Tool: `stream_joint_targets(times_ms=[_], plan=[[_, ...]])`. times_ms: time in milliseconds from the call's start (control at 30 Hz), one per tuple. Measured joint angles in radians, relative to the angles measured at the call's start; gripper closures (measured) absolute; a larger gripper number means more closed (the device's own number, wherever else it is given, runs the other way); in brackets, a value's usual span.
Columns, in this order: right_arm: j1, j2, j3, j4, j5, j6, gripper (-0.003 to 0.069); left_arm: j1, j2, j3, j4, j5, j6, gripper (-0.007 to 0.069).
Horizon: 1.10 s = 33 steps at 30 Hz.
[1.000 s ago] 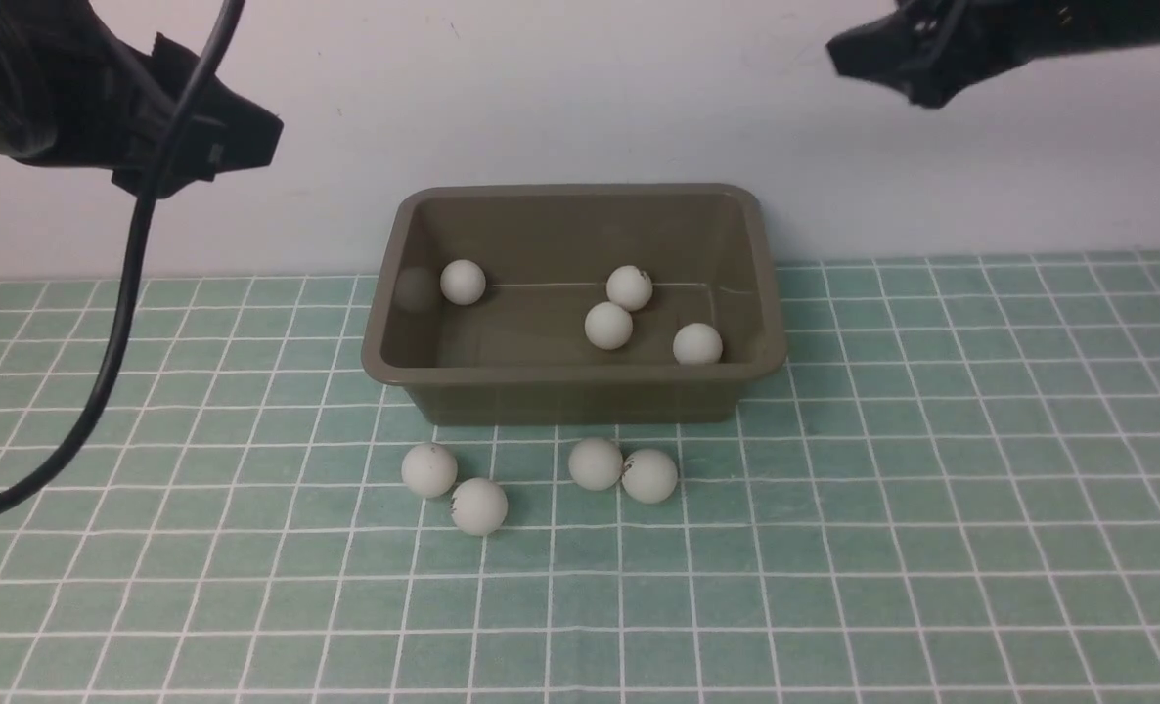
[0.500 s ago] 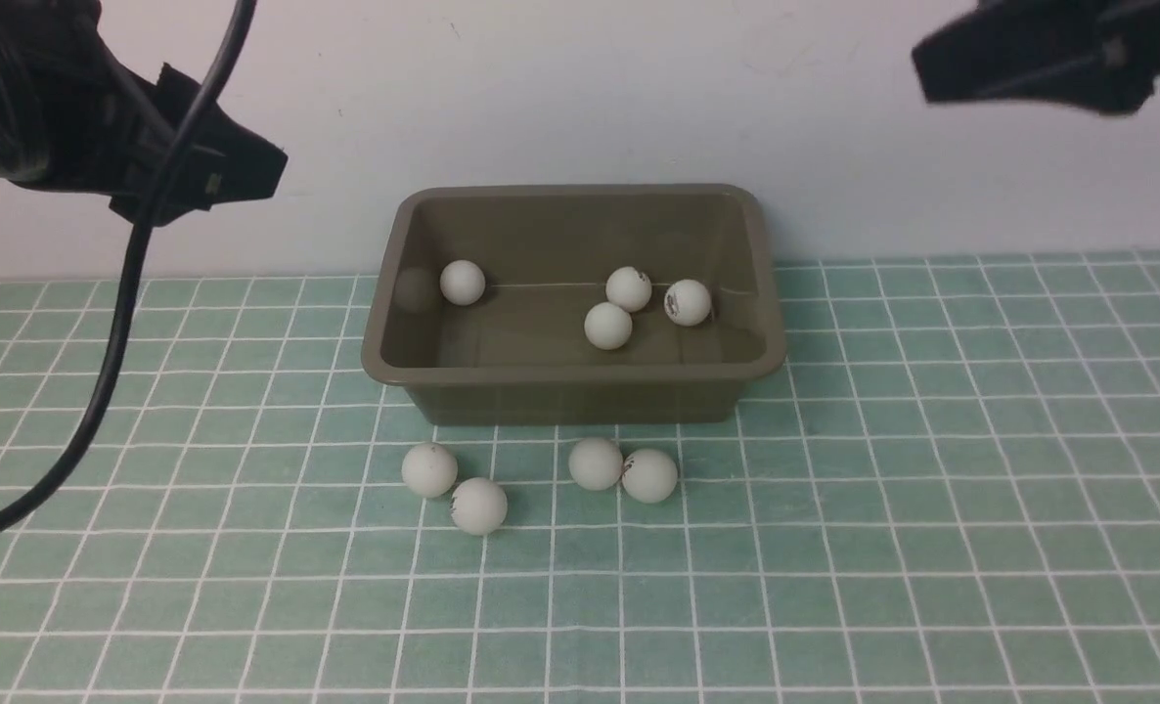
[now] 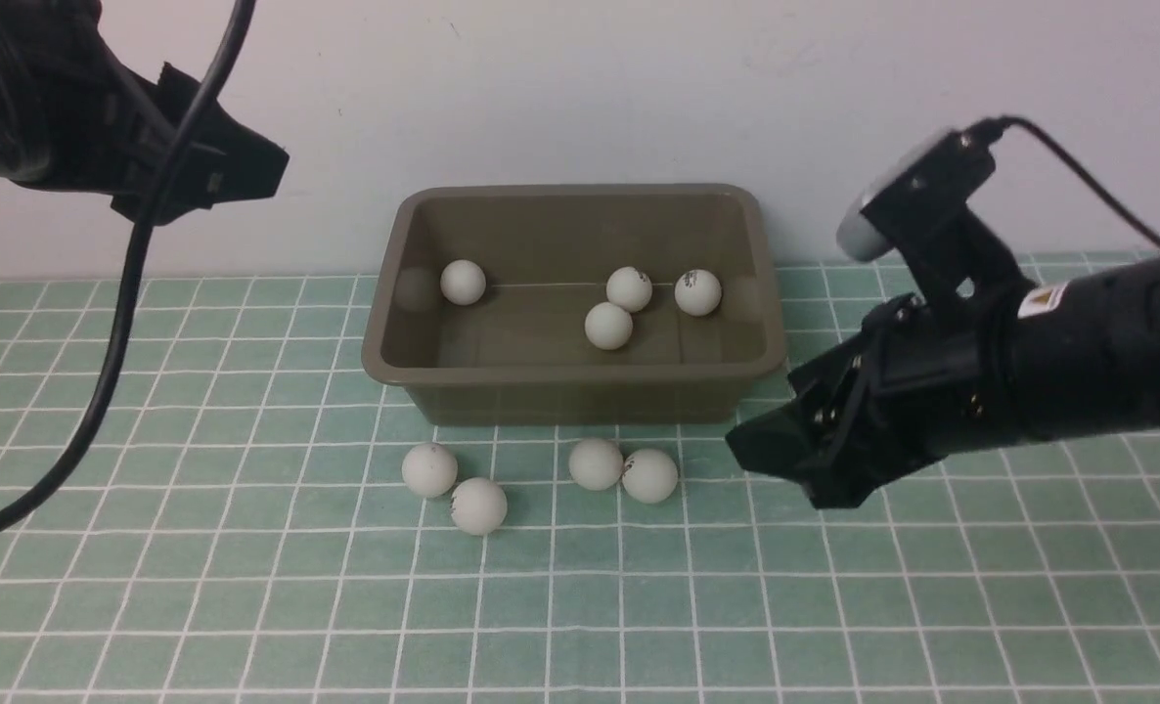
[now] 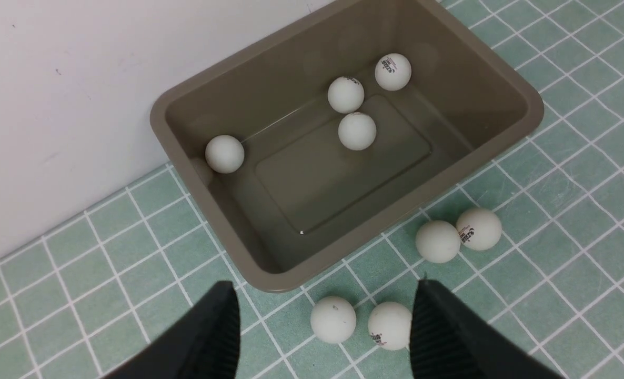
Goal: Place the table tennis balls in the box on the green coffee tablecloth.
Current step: 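Reach for and grasp a ping pong ball on the table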
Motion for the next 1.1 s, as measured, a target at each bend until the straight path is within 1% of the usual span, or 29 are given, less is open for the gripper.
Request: stream_joint_targets(times_ms=[33, 67, 133, 167, 200, 233, 267, 333, 433, 600, 767, 800, 900, 967, 1100], plan=[[0.003, 0.002, 0.012, 0.010, -0.017, 0.001, 0.0186, 0.000, 0.000, 0.000, 0.000, 0.000, 0.000, 0.0230], [0.009, 0.018, 0.039, 0.060, -0.055, 0.018, 0.0186, 0.000, 0.000, 0.000, 0.000, 0.000, -0.001, 0.0230], [0.009, 0.026, 0.041, 0.085, -0.062, 0.027, 0.0186, 0.000, 0.000, 0.000, -0.001, 0.000, -0.001, 0.0230], [0.009, 0.053, 0.045, 0.139, -0.082, 0.050, 0.0186, 0.000, 0.000, 0.000, -0.001, 0.000, -0.001, 0.0230], [0.009, 0.057, 0.045, 0.139, -0.085, 0.050, 0.0186, 0.000, 0.000, 0.000, -0.001, 0.000, -0.002, 0.0230], [0.009, 0.090, 0.047, 0.194, -0.101, 0.059, 0.0186, 0.000, 0.000, 0.000, -0.002, 0.000, -0.002, 0.0230], [0.009, 0.104, 0.047, 0.215, -0.105, 0.061, 0.0186, 0.000, 0.000, 0.000, -0.002, 0.000, -0.002, 0.0230], [0.009, 0.165, 0.048, 0.298, -0.134, 0.064, 0.0186, 0.000, 0.000, 0.000, -0.002, 0.000, -0.002, 0.0230], [0.009, 0.227, 0.048, 0.375, -0.175, 0.051, 0.0186, 0.000, 0.000, 0.000, -0.002, 0.000, -0.003, 0.0230], [0.009, 0.301, 0.047, 0.480, -0.200, -0.036, 0.0186, 0.000, 0.000, 0.000, -0.002, 0.000, -0.003, 0.0230], [0.009, 0.404, 0.015, 0.653, -0.192, -0.218, 0.0181, 0.000, 0.000, 0.000, -0.001, 0.000, -0.003, 0.0230], [0.009, 0.407, 0.012, 0.659, -0.192, -0.224, 0.0181, 0.000, 0.000, 0.000, -0.001, 0.000, -0.003, 0.0230], [0.009, 0.444, -0.005, 0.747, -0.192, -0.313, 0.0180, 0.000, 0.000, 0.000, -0.001, 0.000, -0.003, 0.0230], [0.009, 0.469, -0.022, 0.773, -0.192, -0.345, 0.0180, 0.000, 0.000, 0.000, -0.001, 0.000, -0.003, 0.0230], [0.009, 0.497, -0.052, 0.781, -0.191, -0.361, 0.0180, 0.000, 0.000, 0.000, -0.001, 0.000, -0.003, 0.0230]])
